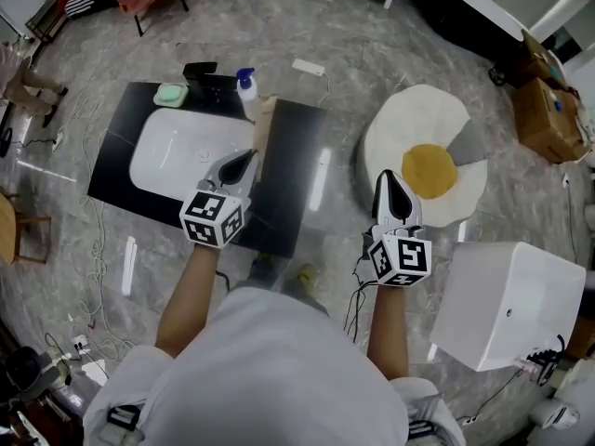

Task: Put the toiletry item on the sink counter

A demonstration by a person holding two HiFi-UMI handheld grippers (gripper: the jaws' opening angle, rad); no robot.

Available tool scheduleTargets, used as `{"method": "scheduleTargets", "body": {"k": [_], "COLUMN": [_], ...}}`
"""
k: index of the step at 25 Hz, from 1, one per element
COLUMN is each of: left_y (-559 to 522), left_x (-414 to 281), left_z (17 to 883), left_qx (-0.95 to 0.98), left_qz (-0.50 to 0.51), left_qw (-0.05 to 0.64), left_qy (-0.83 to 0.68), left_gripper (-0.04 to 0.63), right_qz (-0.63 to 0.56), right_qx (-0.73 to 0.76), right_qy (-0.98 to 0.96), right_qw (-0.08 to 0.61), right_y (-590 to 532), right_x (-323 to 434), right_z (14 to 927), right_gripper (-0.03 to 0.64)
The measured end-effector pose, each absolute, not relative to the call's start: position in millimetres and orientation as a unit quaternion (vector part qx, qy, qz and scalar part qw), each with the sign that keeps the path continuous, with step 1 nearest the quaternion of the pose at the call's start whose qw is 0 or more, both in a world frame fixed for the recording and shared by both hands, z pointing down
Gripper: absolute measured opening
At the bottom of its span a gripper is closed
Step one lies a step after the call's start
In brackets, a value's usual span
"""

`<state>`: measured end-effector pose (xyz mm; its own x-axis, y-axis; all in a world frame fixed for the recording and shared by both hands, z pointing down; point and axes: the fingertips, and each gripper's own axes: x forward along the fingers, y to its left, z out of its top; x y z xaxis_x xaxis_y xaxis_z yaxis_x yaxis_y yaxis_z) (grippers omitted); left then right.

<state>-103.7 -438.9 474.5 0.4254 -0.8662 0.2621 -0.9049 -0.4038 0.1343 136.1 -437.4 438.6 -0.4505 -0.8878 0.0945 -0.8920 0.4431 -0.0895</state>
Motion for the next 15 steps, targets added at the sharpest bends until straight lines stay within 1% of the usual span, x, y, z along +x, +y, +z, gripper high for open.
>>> {"method": "scheduleTargets", "body": {"k": [15], "left_y": [-459], "left_x": [-102], "left_z": [578], "left_qx": [0.816], "left_qz": [0.139], "left_qw": [0.220], "left_qy": [-0.516], "left_gripper": [0.003], "right_qz": [0.077], "right_qx": [0.538], "right_qy": [-0.838], "right_qw": [0.044], "right_y": [-449], "right_x": [141], "right_z": [462], "right_gripper": [0.003]}}
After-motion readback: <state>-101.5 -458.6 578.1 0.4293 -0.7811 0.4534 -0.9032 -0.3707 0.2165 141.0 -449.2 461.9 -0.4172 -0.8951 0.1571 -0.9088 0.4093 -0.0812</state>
